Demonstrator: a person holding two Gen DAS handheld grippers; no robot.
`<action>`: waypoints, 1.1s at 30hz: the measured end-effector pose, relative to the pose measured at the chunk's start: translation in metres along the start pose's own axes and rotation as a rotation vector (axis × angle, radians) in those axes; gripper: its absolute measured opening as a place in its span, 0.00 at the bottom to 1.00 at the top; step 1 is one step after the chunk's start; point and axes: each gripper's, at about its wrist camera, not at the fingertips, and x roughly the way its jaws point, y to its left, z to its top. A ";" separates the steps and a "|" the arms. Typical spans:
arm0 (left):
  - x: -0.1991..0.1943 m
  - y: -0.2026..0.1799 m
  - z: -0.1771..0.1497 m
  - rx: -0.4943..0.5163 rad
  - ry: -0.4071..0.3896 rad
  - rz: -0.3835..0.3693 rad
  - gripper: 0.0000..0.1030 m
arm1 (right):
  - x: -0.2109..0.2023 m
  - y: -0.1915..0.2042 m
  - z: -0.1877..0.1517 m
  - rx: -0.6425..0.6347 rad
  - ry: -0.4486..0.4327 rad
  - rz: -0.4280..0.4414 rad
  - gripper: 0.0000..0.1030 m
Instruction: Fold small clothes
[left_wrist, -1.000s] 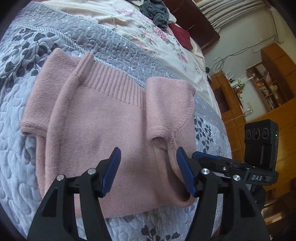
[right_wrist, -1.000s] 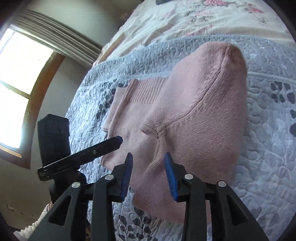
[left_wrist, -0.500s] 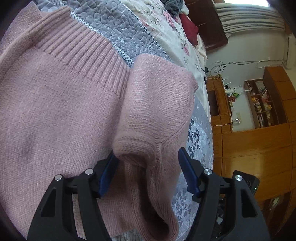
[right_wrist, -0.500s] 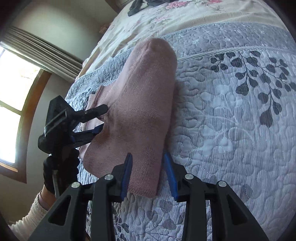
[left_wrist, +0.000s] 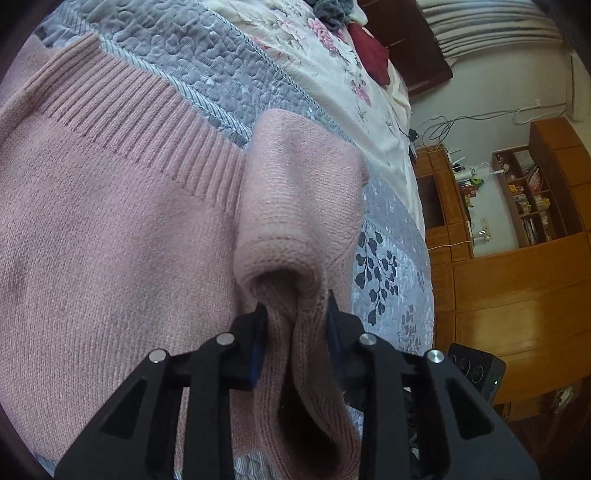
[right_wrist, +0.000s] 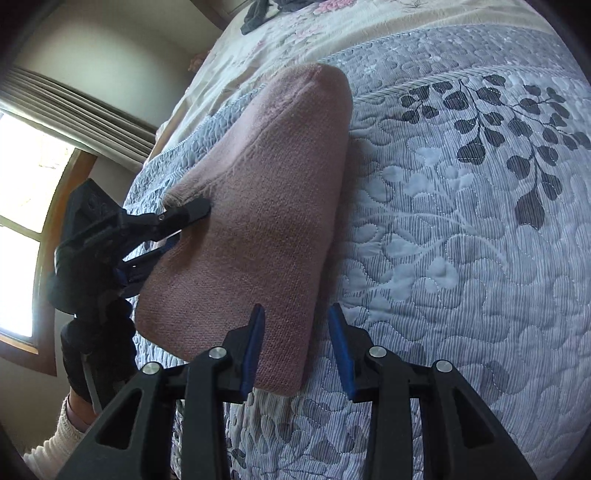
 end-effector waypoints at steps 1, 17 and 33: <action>0.005 0.002 0.001 -0.008 0.015 0.015 0.41 | 0.000 -0.001 -0.001 0.004 -0.001 0.002 0.36; -0.026 -0.015 -0.005 0.063 -0.128 -0.133 0.15 | -0.020 -0.028 -0.009 0.056 -0.024 -0.007 0.36; -0.174 0.078 0.009 0.038 -0.310 -0.060 0.15 | 0.007 0.042 -0.001 -0.064 0.023 0.076 0.37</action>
